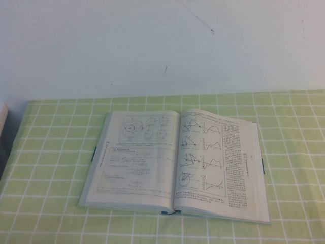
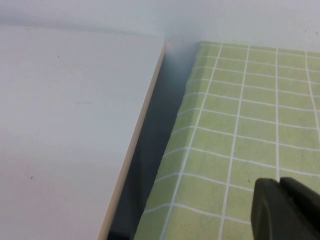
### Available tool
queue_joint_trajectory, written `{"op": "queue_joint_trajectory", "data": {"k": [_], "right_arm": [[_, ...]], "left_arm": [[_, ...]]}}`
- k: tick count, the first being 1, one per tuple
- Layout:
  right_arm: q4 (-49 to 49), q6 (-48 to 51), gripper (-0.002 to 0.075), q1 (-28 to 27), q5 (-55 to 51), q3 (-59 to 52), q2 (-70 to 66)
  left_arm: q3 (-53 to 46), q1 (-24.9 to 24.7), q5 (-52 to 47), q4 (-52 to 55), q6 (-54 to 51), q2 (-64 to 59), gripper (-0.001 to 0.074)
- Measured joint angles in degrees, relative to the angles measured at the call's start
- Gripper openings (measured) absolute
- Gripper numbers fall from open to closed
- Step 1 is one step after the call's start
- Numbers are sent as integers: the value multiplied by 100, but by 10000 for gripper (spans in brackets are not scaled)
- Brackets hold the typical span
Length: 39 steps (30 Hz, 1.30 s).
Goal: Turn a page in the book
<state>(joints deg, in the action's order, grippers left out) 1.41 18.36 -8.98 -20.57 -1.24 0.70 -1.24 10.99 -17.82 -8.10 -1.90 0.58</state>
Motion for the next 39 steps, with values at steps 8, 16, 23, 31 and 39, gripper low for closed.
{"op": "queue_joint_trajectory", "data": {"k": [8, 16, 23, 31, 39], "right_arm": [[0, 0, -2, 0, 0, 0, 0], [0, 0, -2, 0, 0, 0, 0], [0, 0, -2, 0, 0, 0, 0], [0, 0, -2, 0, 0, 0, 0], [0, 0, -2, 485, 0, 0, 0]], "left_arm": [[0, 0, 0, 0, -13, 0, -4], [0, 0, 0, 0, -13, 0, -4], [0, 0, 0, 0, -13, 0, -4], [0, 0, 0, 0, -13, 0, -4], [0, 0, 0, 0, -13, 0, -4]]}}
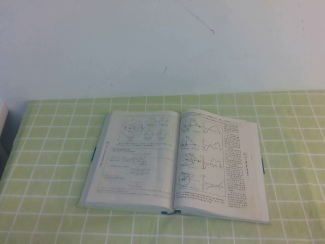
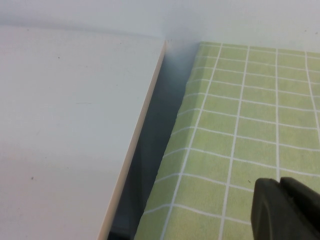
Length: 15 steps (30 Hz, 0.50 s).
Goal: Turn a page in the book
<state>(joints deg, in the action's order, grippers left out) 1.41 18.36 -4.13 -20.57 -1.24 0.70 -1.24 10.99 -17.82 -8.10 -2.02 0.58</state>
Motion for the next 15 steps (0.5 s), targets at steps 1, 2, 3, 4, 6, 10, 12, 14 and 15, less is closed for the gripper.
{"op": "queue_joint_trajectory", "data": {"k": [1, 2, 3, 4, 6, 10, 12, 14, 15], "right_arm": [[0, 0, -2, 26, 0, 0, 0], [0, 0, -2, 35, 0, 0, 0], [0, 0, -2, 37, 0, 0, 0], [0, 0, -2, 37, 0, 0, 0], [0, 0, -2, 37, 0, 0, 0], [0, 0, -2, 37, 0, 0, 0], [0, 0, -2, 37, 0, 0, 0], [0, 0, -2, 37, 0, 0, 0], [0, 0, -2, 37, 0, 0, 0]], "left_arm": [[0, 0, 0, 0, 0, 0, -4], [0, 0, 0, 0, 0, 0, -4], [0, 0, 0, 0, 0, 0, -4], [0, 0, 0, 0, 0, 0, -4], [0, 0, 0, 0, 0, 0, -4], [0, 0, 0, 0, 0, 0, -4], [0, 0, 0, 0, 0, 0, -4], [0, 0, 0, 0, 0, 0, -4], [0, 0, 0, 0, 0, 0, -4]]}}
